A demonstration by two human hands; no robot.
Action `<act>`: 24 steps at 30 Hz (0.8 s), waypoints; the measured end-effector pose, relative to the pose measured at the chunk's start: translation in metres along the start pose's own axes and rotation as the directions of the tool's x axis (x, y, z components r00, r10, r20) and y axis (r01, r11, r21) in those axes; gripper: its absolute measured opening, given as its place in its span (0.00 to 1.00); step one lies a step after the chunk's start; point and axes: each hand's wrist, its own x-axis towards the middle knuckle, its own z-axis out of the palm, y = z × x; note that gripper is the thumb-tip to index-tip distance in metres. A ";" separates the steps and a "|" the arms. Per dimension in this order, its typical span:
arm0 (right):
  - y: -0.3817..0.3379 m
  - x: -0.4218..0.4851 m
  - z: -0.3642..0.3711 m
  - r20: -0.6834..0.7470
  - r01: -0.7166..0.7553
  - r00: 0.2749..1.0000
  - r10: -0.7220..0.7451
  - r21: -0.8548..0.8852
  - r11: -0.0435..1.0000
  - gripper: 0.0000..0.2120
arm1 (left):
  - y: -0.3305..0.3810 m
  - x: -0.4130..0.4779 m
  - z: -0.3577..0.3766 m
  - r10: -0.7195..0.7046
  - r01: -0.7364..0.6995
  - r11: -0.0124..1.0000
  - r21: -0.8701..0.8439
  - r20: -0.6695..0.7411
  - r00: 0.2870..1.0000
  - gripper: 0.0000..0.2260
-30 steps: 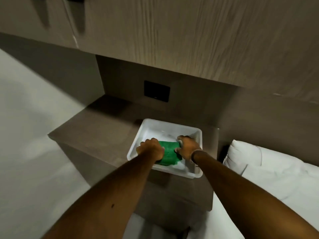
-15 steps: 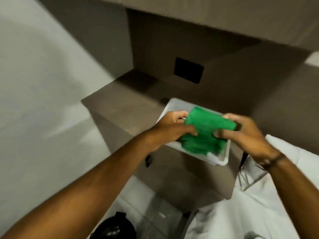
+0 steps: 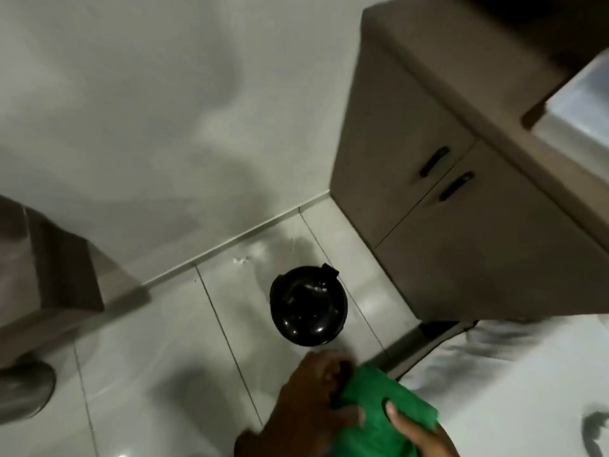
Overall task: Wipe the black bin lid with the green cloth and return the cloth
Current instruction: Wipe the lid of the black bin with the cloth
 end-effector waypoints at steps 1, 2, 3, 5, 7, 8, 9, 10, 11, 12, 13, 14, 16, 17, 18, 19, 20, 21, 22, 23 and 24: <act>0.016 0.017 -0.005 -0.037 -0.023 0.999 0.024 0.025 0.999 0.21 | -0.028 0.011 -0.010 -0.003 0.002 1.000 -0.012 -0.067 0.998 0.31; 0.031 0.037 -0.004 -0.093 -0.027 0.995 0.024 -0.028 0.999 0.19 | -0.057 0.025 -0.021 -0.019 0.020 1.000 0.006 -0.135 0.991 0.35; 0.048 0.068 -0.007 -0.113 -0.006 0.994 -0.007 -0.116 0.993 0.17 | -0.090 0.044 -0.031 -0.052 0.059 0.998 0.029 -0.189 0.981 0.42; 0.061 0.139 -0.017 -0.183 0.070 0.978 -0.104 -0.180 0.981 0.13 | -0.143 0.088 -0.047 -0.078 0.121 0.985 0.122 -0.312 0.947 0.56; 0.063 0.219 -0.028 -0.202 0.216 0.928 -0.314 -0.398 0.892 0.15 | -0.193 0.145 -0.060 -0.042 0.138 0.966 0.218 -0.394 0.918 0.63; 0.070 0.267 -0.033 -0.189 0.273 0.886 -0.424 -0.526 0.805 0.18 | -0.221 0.179 -0.065 0.002 0.120 0.951 0.285 -0.394 0.919 0.65; 0.073 0.304 -0.032 -0.179 0.310 0.836 -0.519 -0.627 0.715 0.21 | -0.240 0.208 -0.068 0.046 0.109 0.923 0.370 -0.386 0.921 0.70; 0.082 0.346 -0.035 -0.149 0.332 0.772 -0.618 -0.735 0.592 0.24 | -0.263 0.245 -0.069 0.074 0.097 0.899 0.426 -0.367 0.927 0.75; 0.091 0.380 -0.036 -0.100 0.328 0.707 -0.700 -0.830 0.451 0.26 | -0.277 0.275 -0.071 0.083 0.092 0.881 0.463 -0.343 0.936 0.79; 0.102 0.408 -0.037 -0.046 0.302 0.668 -0.743 -0.896 0.327 0.28 | -0.288 0.301 -0.073 0.093 0.083 0.864 0.497 -0.319 0.943 0.82; 0.119 0.438 -0.042 0.017 0.278 0.635 -0.772 -0.938 0.208 0.30 | -0.306 0.330 -0.073 0.105 0.070 0.840 0.538 -0.287 0.952 0.84; 0.135 0.459 -0.044 0.075 0.243 0.651 -0.755 -0.963 0.114 0.33 | -0.317 0.349 -0.073 0.126 0.064 0.810 0.583 -0.281 0.951 0.85; 0.170 0.498 -0.054 0.163 0.120 0.664 -0.730 -0.987 -0.111 0.39 | -0.352 0.384 -0.073 0.197 0.017 0.773 0.634 -0.265 0.944 0.86; 0.178 0.505 -0.059 0.190 0.072 0.641 -0.744 -0.980 -0.188 0.39 | -0.364 0.390 -0.071 0.247 -0.026 0.772 0.635 -0.263 0.933 0.86; 0.183 0.514 -0.061 0.223 0.068 0.607 -0.763 -0.971 -0.230 0.36 | -0.379 0.397 -0.070 0.294 -0.067 0.782 0.620 -0.272 0.916 0.86; 0.182 0.517 -0.058 0.237 0.069 0.581 -0.778 -0.968 -0.243 0.34 | -0.389 0.398 -0.069 0.344 -0.104 0.787 0.608 -0.293 0.892 0.86; 0.176 0.521 -0.051 0.258 0.072 0.569 -0.780 -0.961 -0.266 0.33 | -0.395 0.399 -0.068 0.378 -0.138 0.792 0.595 -0.301 0.876 0.87; 0.170 0.527 -0.039 0.288 0.071 0.561 -0.776 -0.951 -0.301 0.33 | -0.398 0.400 -0.068 0.393 -0.153 0.794 0.588 -0.306 0.867 0.87; 0.168 0.533 -0.024 0.333 0.080 0.564 -0.756 -0.933 -0.351 0.33 | -0.401 0.399 -0.071 0.402 -0.157 0.798 0.582 -0.318 0.859 0.87; 0.174 0.539 -0.011 0.415 0.116 0.560 -0.717 -0.896 -0.428 0.33 | -0.403 0.405 -0.067 0.406 -0.163 0.803 0.573 -0.326 0.854 0.86; 0.183 0.540 0.006 0.512 0.179 0.557 -0.654 -0.843 -0.507 0.33 | -0.402 0.407 -0.067 0.423 -0.173 0.792 0.585 -0.322 0.847 0.84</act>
